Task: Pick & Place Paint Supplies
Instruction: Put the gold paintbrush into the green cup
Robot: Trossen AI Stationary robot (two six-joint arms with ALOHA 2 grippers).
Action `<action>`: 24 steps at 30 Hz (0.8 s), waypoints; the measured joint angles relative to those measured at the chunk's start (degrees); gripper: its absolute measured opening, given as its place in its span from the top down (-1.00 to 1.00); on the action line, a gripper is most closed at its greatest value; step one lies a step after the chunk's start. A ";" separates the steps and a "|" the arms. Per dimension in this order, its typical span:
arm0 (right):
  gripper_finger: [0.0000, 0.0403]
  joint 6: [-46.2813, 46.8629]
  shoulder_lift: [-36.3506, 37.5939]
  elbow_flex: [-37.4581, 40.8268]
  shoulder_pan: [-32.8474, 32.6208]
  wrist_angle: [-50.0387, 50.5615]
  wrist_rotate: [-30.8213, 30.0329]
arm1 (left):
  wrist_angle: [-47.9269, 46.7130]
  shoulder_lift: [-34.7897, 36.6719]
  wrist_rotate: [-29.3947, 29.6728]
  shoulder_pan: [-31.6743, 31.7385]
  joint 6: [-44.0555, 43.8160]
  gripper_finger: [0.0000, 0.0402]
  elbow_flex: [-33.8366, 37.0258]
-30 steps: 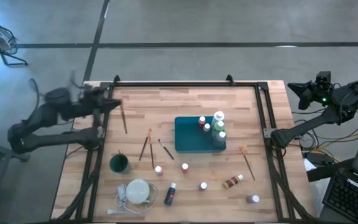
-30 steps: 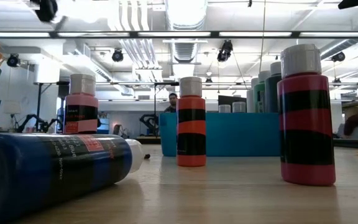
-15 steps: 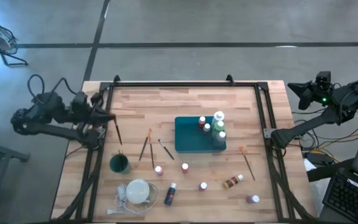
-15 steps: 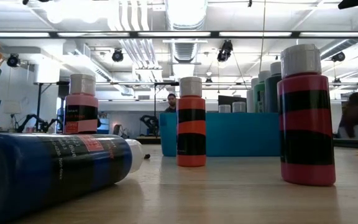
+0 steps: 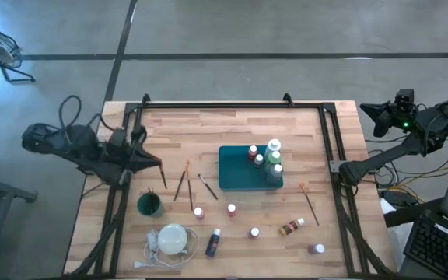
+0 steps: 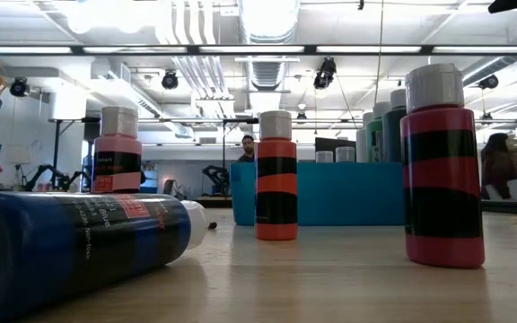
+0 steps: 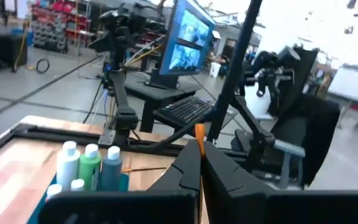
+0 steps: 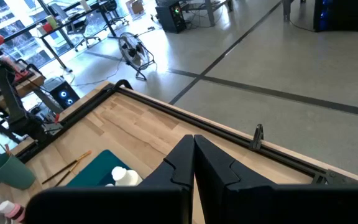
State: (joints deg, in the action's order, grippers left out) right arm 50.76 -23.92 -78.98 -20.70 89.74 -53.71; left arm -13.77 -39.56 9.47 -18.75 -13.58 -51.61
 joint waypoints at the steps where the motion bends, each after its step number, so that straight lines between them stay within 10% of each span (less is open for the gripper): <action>1: 0.96 0.00 0.00 0.00 0.00 0.00 0.00 | 0.26 -0.73 1.45 -1.57 1.11 1.00 -0.35; 8: 0.96 0.00 0.00 0.01 0.00 0.00 0.00 | -2.94 -1.91 19.39 -15.42 2.45 1.00 -0.96; 16: 0.96 0.00 0.00 0.00 -0.01 0.01 0.00 | -7.89 1.39 53.47 -37.09 2.81 1.00 -1.12; 24: 0.96 0.00 0.00 0.00 -0.01 0.01 0.00 | -8.65 3.24 71.95 -53.90 -0.02 1.00 0.38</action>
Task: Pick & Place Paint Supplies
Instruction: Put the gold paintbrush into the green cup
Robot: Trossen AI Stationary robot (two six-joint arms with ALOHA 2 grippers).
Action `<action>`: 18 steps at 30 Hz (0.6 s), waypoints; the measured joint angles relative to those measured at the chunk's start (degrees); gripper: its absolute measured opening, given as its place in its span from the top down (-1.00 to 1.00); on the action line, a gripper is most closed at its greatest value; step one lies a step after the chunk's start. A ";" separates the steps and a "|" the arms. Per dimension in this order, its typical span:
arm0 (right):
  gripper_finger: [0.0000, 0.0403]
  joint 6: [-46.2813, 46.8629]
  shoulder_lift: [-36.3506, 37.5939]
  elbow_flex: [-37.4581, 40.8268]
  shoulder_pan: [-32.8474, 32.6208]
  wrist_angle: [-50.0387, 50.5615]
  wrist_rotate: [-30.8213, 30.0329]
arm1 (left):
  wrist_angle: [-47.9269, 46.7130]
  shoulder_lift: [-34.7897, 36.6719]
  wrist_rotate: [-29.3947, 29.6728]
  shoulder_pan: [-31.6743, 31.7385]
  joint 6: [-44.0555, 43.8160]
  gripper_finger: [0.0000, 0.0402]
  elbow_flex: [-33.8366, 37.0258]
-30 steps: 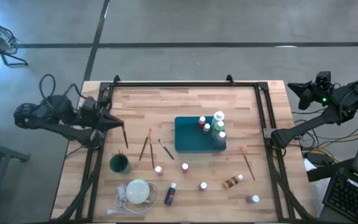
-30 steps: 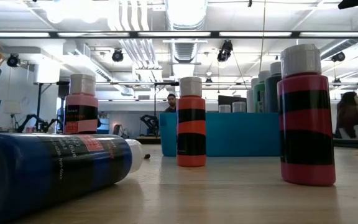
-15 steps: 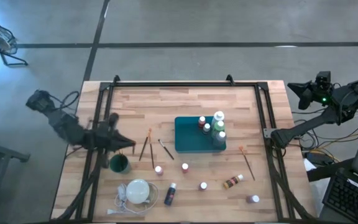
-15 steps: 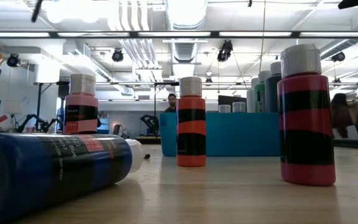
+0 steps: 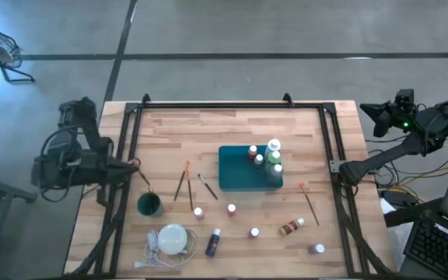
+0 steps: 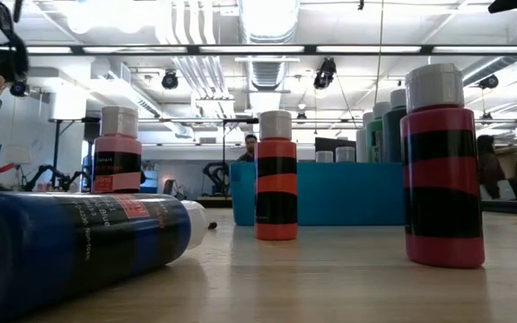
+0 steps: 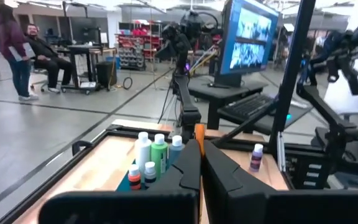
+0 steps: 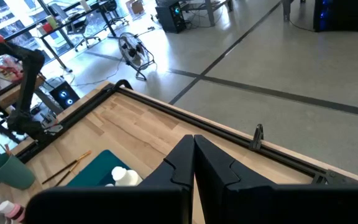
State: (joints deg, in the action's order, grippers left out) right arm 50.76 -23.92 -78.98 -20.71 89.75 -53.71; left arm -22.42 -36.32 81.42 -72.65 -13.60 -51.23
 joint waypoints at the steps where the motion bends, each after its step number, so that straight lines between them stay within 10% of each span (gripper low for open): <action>1: 0.96 0.00 0.00 0.00 0.00 0.01 0.00 | -0.04 0.00 1.94 -1.82 -0.20 1.00 0.24; 18: 0.96 0.00 0.00 0.02 0.02 0.01 0.00 | -0.13 -0.28 8.64 -9.33 -13.46 1.00 8.82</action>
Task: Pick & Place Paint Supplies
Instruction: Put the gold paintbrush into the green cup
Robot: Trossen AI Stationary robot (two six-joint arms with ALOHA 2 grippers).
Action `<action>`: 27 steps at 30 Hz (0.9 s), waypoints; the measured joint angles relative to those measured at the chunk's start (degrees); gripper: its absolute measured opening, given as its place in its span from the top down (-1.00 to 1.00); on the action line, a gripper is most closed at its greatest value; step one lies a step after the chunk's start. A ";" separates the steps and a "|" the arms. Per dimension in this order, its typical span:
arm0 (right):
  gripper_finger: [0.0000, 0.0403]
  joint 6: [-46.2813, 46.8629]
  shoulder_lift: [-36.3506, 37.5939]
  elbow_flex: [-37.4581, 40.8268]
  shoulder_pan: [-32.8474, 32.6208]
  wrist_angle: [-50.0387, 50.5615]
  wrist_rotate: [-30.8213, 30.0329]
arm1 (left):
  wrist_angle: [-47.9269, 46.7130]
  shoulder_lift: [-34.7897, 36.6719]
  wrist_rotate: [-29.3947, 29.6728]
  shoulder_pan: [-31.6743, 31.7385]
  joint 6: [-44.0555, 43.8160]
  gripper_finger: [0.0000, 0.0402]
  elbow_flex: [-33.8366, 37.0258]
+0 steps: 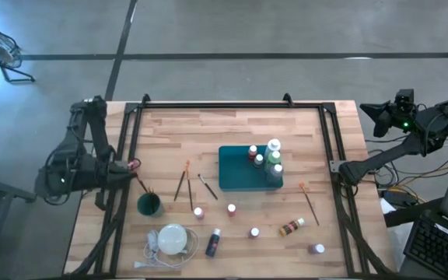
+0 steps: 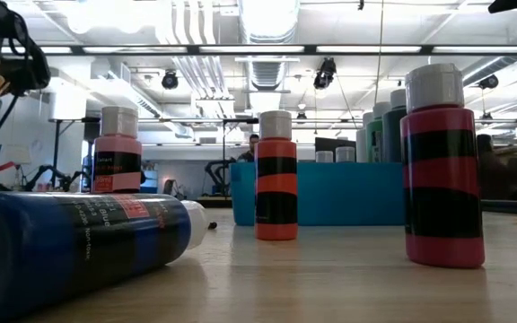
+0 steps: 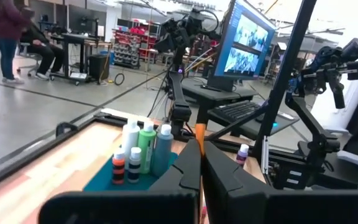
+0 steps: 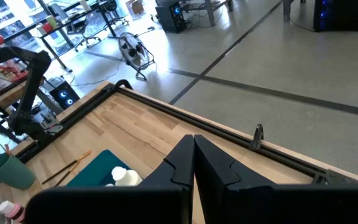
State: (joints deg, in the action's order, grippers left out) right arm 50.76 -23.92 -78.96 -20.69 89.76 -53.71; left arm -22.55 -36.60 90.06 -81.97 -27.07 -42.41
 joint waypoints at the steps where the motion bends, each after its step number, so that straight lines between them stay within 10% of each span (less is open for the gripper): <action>1: 0.96 0.00 0.00 -0.02 0.00 -0.01 0.00 | -0.02 0.00 -0.02 0.00 -1.62 1.00 0.89; 27: 0.96 0.00 0.00 -0.02 -0.02 0.00 0.00 | 0.86 0.02 -0.87 0.02 -15.75 1.00 18.56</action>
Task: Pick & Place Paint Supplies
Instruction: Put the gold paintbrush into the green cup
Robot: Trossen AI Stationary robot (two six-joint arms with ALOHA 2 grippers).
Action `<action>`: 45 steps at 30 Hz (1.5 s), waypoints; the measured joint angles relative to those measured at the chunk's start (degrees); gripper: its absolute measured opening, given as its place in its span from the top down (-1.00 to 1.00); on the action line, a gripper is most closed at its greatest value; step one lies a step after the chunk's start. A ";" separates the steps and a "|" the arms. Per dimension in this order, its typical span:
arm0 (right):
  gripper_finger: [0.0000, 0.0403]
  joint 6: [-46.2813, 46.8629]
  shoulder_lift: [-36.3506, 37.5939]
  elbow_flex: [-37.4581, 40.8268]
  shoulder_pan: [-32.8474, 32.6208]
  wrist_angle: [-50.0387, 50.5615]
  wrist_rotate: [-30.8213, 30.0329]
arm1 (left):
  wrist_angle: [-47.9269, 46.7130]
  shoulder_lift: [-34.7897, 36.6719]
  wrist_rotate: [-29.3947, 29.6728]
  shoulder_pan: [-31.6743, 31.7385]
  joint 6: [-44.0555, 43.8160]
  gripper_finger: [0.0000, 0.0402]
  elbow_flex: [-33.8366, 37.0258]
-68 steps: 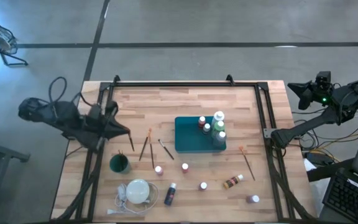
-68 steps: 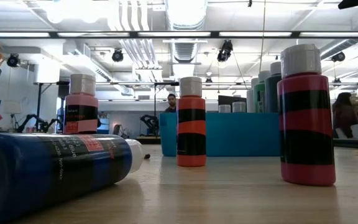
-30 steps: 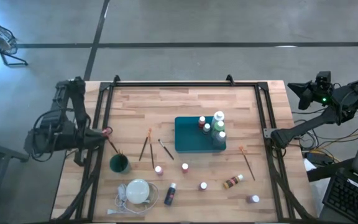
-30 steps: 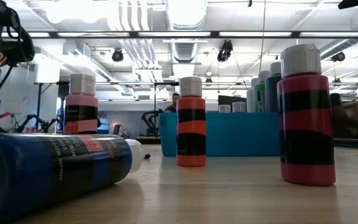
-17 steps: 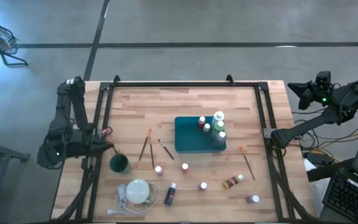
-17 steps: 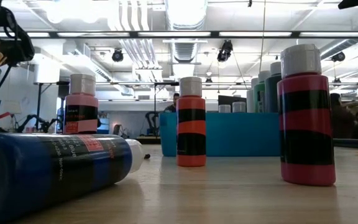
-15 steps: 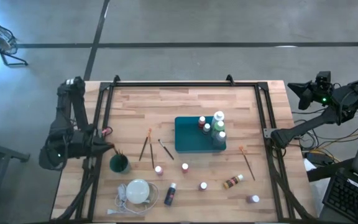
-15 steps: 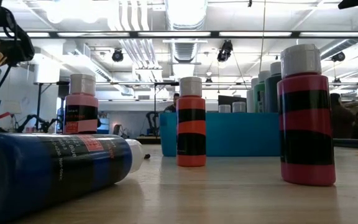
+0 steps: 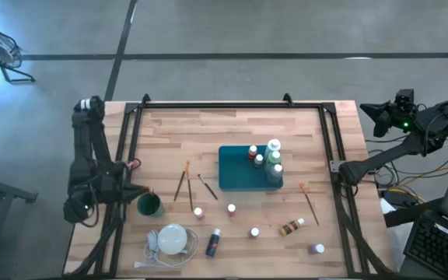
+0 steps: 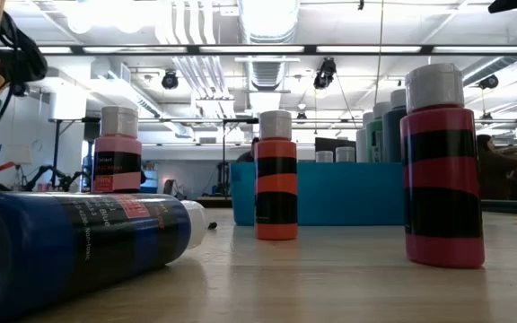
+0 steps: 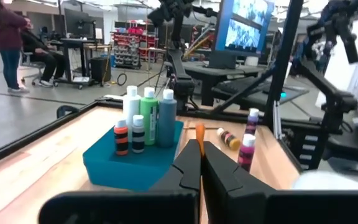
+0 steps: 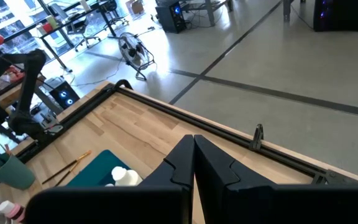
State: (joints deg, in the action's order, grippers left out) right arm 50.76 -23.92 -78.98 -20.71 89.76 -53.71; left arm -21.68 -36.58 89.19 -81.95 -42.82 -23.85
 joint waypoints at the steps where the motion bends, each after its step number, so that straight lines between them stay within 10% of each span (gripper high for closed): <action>1: 0.96 0.00 0.00 0.00 0.02 0.00 0.00 | 0.10 0.00 -0.26 0.01 -0.69 1.00 0.43; 45: 0.96 0.00 0.00 0.00 0.00 -0.02 0.00 | 0.18 -0.31 -6.80 0.09 -18.93 0.84 10.44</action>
State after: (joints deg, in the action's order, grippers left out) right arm 50.76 -23.92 -78.98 -20.71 89.74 -53.71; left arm -21.51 -36.88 82.39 -81.87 -61.75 -13.41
